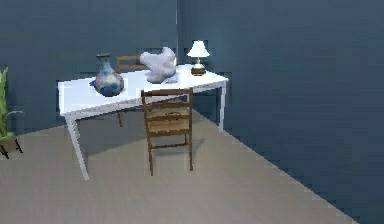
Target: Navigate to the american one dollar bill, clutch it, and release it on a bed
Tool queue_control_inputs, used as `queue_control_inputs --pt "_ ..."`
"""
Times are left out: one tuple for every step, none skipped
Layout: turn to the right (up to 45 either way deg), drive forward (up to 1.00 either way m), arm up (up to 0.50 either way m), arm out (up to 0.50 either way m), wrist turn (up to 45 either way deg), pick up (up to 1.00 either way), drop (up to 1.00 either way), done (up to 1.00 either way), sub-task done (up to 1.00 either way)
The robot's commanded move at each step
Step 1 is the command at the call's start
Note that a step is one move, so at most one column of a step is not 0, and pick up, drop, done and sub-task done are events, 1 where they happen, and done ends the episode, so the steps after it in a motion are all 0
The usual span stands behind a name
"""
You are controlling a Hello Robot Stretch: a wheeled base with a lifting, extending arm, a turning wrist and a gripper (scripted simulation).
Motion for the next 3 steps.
queue_control_inputs --pt "0.0 0.3 0.0 0.0 0.0 0.0 0.0 0.0 0.0" --pt "-30.0 0.0 0.0 0.0 0.0 0.0 0.0 0.0 0.0" --pt "0.0 0.3 0.0 0.0 0.0 0.0 0.0 0.0 0.0"
